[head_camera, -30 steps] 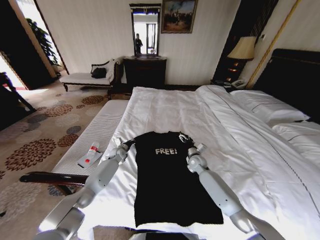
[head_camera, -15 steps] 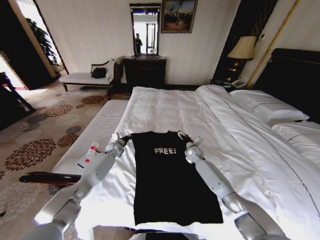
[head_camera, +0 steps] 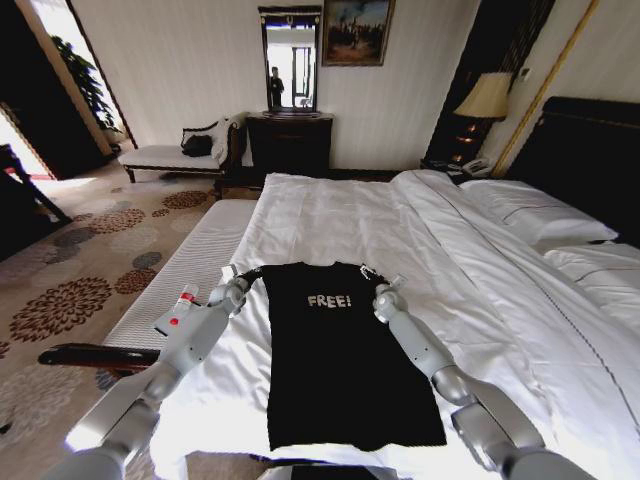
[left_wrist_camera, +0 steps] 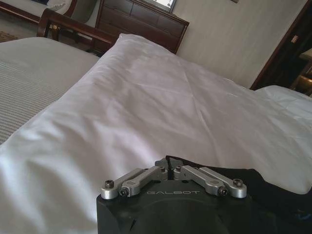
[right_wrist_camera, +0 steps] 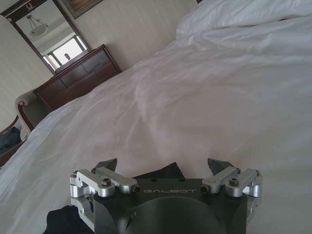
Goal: Fold the clothes on the bed.
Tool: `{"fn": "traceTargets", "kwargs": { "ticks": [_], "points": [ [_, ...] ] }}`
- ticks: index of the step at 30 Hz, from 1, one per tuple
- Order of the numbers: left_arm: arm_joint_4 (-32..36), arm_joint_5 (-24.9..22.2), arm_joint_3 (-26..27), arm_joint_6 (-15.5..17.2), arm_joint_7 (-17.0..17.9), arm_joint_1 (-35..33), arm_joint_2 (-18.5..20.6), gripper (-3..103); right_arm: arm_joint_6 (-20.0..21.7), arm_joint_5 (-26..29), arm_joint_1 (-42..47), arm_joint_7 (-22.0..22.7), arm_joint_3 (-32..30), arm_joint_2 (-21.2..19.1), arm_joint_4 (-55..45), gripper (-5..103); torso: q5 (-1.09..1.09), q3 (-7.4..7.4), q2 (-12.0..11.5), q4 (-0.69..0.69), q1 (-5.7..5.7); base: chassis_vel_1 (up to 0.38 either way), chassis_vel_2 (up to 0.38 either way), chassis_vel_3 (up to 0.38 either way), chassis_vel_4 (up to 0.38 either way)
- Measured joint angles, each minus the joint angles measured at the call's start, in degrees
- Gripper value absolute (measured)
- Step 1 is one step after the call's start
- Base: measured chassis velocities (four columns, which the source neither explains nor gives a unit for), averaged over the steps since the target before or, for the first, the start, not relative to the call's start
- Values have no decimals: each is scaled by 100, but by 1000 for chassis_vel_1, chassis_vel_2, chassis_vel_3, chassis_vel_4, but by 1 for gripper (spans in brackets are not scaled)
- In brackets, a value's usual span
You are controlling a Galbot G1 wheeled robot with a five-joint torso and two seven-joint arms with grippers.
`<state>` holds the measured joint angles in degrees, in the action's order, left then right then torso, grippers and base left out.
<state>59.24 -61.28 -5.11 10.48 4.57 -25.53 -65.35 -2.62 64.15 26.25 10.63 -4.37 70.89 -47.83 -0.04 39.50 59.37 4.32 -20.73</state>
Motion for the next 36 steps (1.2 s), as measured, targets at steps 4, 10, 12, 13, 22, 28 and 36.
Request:
{"fn": "traceTargets", "kwargs": {
  "ticks": [4,10,12,13,22,28,36],
  "points": [
    [64,-10,7,0,21,-30,-5,1,-23,1,-66,-219,-10,56,346,97,0,0,0,0,0,0,0,0,0],
    [132,-43,7,0,30,-54,14,1,-28,-82,-87,-381,-23,107,571,77,1,0,0,1,1,0,0,0,0],
    [161,-47,8,1,33,-83,22,1,-48,-101,-104,-476,-31,126,651,71,0,0,0,1,1,0,0,0,0],
    [167,-48,9,2,34,-94,25,1,-63,-102,-109,-531,-33,132,674,65,1,0,0,1,1,0,0,0,0],
    [175,-45,28,5,34,-126,42,1,-155,-77,-109,-782,-17,147,658,33,1,0,0,1,1,0,0,0,0],
    [176,-37,36,6,29,-126,42,1,-226,-66,-66,-807,-9,140,560,12,0,0,0,1,1,0,0,0,0],
    [171,-32,23,6,13,-69,47,1,-392,19,-106,-896,18,89,491,0,0,0,0,1,1,0,0,0,0]
  ]
}}
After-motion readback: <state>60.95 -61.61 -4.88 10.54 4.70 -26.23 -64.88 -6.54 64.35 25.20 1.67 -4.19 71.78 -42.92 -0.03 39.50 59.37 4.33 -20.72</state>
